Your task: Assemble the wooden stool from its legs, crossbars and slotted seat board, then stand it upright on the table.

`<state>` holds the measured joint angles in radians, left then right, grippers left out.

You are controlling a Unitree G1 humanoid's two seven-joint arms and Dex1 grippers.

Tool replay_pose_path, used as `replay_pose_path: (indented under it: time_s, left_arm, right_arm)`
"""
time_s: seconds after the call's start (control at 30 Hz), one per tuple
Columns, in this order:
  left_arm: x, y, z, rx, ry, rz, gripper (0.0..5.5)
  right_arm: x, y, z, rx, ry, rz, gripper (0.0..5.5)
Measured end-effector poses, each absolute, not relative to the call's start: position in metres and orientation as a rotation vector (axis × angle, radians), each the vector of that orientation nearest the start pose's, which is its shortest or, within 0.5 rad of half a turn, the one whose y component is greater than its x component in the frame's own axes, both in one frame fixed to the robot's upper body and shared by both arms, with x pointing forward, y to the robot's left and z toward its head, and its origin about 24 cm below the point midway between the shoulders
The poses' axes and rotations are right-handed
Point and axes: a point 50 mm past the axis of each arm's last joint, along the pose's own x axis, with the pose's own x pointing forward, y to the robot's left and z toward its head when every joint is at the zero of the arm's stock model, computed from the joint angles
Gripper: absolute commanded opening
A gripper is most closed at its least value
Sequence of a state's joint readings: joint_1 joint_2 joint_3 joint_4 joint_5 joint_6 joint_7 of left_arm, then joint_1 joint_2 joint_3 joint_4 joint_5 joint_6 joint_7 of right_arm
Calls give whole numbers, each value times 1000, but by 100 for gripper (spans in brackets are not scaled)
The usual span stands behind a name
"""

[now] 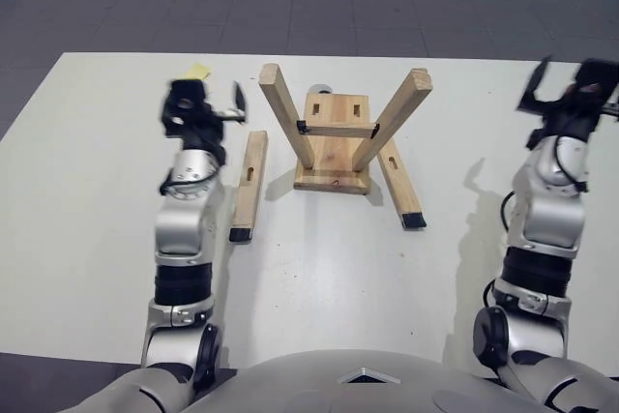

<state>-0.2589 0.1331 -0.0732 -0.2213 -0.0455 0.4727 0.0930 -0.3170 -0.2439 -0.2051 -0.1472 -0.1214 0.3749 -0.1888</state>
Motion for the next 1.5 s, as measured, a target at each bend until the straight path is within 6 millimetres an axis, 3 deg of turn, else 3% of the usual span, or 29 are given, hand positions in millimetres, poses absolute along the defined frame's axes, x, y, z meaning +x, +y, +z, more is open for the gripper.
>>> replay_pose_path:
  time_s: [0.03,0.13,0.23,0.37,0.53,0.6,0.63,0.73,0.8,0.83,0.87,0.9,0.97,1.0,1.03,1.07,1.13,1.17,1.2,1.3,1.4,1.5]
  left_arm:
    - [288,125,116,139,-6,-93,540]
    - [285,113,117,187,-21,-116,540]
    - [287,120,110,250,18,-79,540]
    - [287,115,103,243,53,-88,540]
    - [289,105,96,116,113,-86,540]
    - [291,113,91,61,157,-24,540]
    - [293,132,87,-8,200,82,540]
    - [298,161,88,-173,196,243,540]
    - [308,164,114,-226,61,238,540]
    - [319,158,152,-242,-115,183,540]
    - [323,153,175,-251,-214,142,540]
    - [323,144,218,-251,-394,71,540]
    - [313,132,266,-218,-611,-7,540]
    - [309,125,278,-172,-664,-40,540]
    - [310,114,274,-82,-637,-89,540]
    - [316,103,257,-15,-542,-137,540]
    - [327,90,207,78,-309,-197,540]
    - [328,86,156,167,-117,-220,540]
    - [325,84,118,216,6,-237,540]
    - [314,102,50,241,231,-212,540]
    - [318,115,48,173,183,-160,540]
    - [333,114,72,140,59,-122,540]
  right_arm:
    - [296,-204,143,-278,-136,-300,539]
    - [286,-151,145,-229,-164,-124,539]
    - [274,-135,146,-221,-169,-92,539]
    - [274,-134,138,-233,-113,-116,539]
    - [282,-158,126,-275,-41,-213,539]
    - [285,-166,131,-302,-71,-259,539]
    - [288,-176,134,-317,-85,-299,539]
    - [291,-194,135,-339,-88,-353,539]
    - [292,-203,135,-348,-92,-379,539]
    - [292,-211,137,-356,-101,-403,539]
    - [292,-215,137,-359,-103,-417,539]
    - [292,-224,138,-359,-104,-446,539]
    - [292,-236,137,-336,-97,-488,539]
    - [291,-241,136,-328,-92,-508,539]
    - [290,-243,136,-323,-91,-521,539]
    - [290,-244,137,-321,-95,-526,539]
    - [290,-243,137,-319,-99,-521,539]
    - [291,-242,136,-315,-96,-517,539]
    - [291,-241,136,-310,-95,-515,539]
    - [294,-237,135,-306,-91,-496,539]
    - [296,-235,131,-305,-73,-484,539]
    - [298,-232,128,-305,-64,-466,539]
